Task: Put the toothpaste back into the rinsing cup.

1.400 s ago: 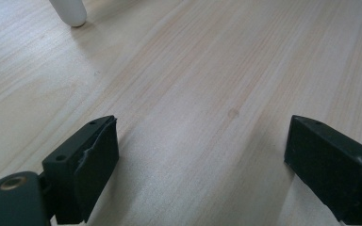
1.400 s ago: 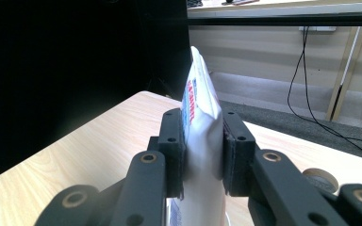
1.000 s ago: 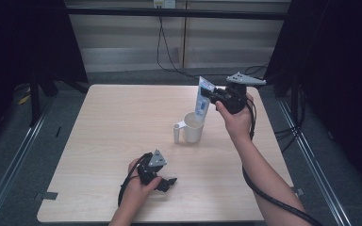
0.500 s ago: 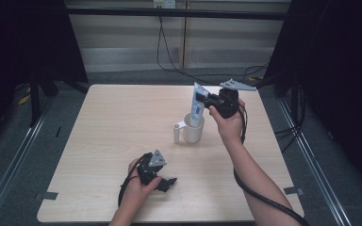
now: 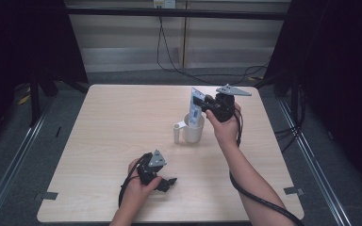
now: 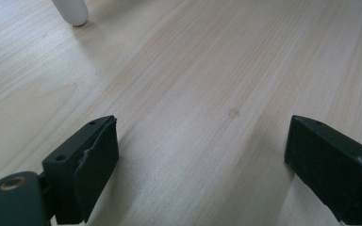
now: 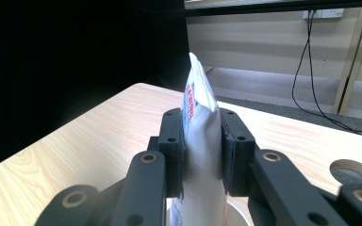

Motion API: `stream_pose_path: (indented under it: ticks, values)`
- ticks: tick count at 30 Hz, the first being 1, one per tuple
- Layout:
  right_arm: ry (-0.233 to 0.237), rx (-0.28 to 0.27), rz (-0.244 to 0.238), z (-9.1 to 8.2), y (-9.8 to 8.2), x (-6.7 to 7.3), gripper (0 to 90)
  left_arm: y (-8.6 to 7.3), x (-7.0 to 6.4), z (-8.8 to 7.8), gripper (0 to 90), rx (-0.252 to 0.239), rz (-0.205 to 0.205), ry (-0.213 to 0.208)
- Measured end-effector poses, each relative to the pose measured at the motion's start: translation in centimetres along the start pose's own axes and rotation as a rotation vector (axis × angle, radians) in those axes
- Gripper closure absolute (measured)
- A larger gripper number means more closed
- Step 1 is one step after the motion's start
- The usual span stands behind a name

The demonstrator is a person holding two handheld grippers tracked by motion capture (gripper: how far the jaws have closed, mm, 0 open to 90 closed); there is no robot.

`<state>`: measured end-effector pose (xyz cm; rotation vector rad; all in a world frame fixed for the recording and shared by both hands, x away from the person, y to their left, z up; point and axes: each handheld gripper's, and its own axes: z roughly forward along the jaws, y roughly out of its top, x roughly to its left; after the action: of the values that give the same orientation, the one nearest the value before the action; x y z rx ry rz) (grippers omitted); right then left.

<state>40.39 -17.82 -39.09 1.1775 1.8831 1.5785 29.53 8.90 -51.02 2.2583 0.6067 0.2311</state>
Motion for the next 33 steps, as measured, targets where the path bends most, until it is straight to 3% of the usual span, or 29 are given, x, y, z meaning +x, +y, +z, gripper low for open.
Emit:
stream_pose_path:
  ticks: [8, 33]
  values:
    - [0.001, 0.015, -0.021, 0.3, -0.6, 0.1, 74.0, 0.0, 0.0, 0.0, 10.5, 0.002, -0.002, 0.001]
    - [-0.017, 0.044, -0.006, 0.9, -4.2, -0.5, 73.6, 0.0, -0.1, 0.0, 10.5, 0.004, -0.007, 0.008]
